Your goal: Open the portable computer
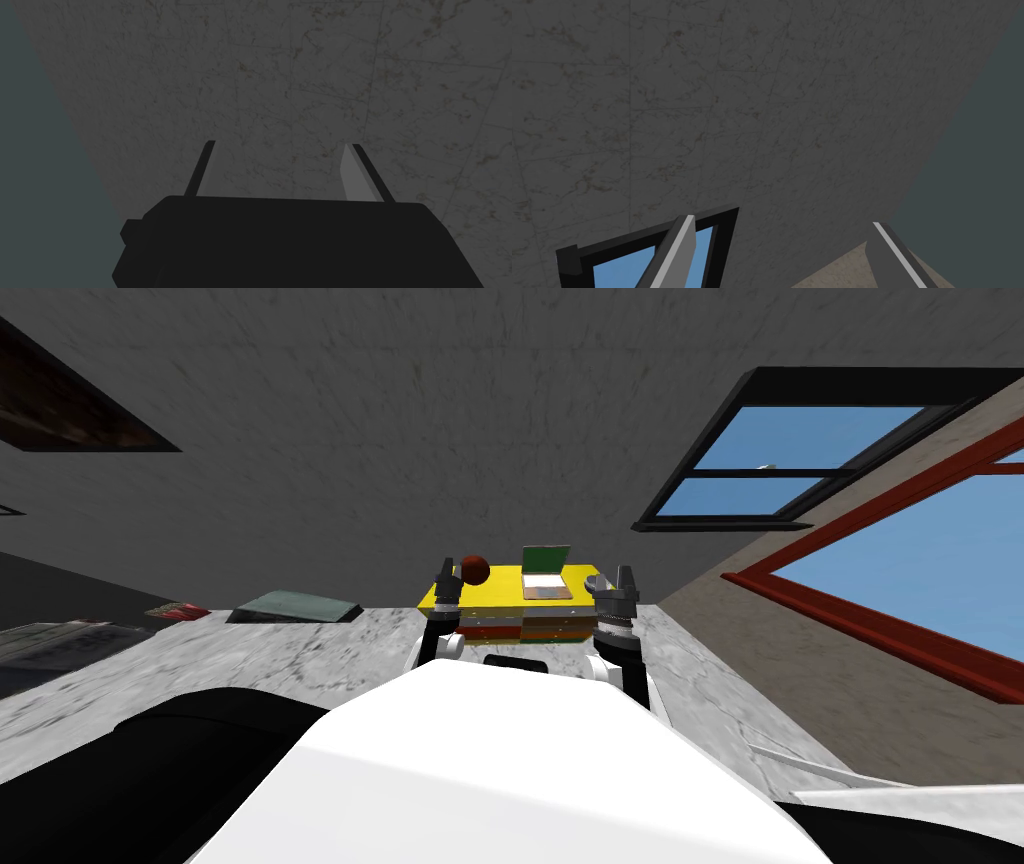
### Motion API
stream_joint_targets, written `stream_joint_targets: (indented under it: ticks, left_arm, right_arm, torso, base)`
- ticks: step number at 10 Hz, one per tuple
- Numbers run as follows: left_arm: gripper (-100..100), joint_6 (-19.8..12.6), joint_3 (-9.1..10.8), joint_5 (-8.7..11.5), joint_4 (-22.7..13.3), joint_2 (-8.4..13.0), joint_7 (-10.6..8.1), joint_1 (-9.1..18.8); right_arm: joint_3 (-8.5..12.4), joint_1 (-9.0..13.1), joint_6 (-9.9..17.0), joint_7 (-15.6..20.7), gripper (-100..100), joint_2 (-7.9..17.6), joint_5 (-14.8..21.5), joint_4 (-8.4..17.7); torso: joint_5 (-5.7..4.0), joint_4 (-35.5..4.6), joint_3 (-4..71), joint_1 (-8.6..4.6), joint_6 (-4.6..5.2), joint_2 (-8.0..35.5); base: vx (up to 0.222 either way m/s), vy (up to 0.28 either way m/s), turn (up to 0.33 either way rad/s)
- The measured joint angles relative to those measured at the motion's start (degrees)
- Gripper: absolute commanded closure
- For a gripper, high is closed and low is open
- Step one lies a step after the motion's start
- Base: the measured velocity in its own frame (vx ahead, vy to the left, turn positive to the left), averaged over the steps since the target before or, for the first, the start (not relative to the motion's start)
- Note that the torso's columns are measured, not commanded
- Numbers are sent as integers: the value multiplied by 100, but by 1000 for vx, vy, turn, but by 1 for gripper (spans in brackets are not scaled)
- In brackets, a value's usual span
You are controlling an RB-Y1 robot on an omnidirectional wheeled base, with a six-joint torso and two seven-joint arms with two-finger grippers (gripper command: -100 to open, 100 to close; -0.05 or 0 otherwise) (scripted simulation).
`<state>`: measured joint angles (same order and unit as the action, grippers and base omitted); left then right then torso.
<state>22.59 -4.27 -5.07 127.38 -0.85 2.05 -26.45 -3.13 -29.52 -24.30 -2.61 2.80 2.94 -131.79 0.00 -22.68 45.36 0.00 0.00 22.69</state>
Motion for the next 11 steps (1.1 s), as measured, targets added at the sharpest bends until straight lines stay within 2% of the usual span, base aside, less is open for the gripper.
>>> stream_joint_targets:
  ticks: [3, 4, 6, 9, 11]
  left_arm:
    - [0, 0, 0, 0, 0, 0, 0, 0]
    - [0, 0, 0, 0, 0, 0, 0, 0]
    - [0, -1, 0, 0, -2, 0, 0, -1]
    - [0, -1, 0, 0, -3, 0, 0, -1]
    - [0, -1, 0, 0, -3, 0, 0, -1]
  right_arm:
    - [0, 0, 0, 0, 0, 0, 0, 0]
    - [0, 0, 0, 0, -100, 0, 0, 0]
    - [29, 192, 85, -222, -100, 212, -149, 167]
    - [9, 499, 193, -690, -100, 430, -427, 502]
    - [11, 847, 400, -1038, -100, 549, -674, 740]
  torso:
    - [0, -1269, 2537, 0, 0, 1270]
    - [0, -1692, 3383, 0, 0, 1693]
    - [-1, -1936, 3892, -3, 0, 1935]
    - [0, -1959, 3921, 0, 0, 1958]
    - [0, -1960, 3921, -2, 0, 1958]
  base:
    - [0, 0, 0]
    - [11, -3, -5]
    - [14, -9, -4]
    - [21, -13, -7]
    - [23, -18, -4]
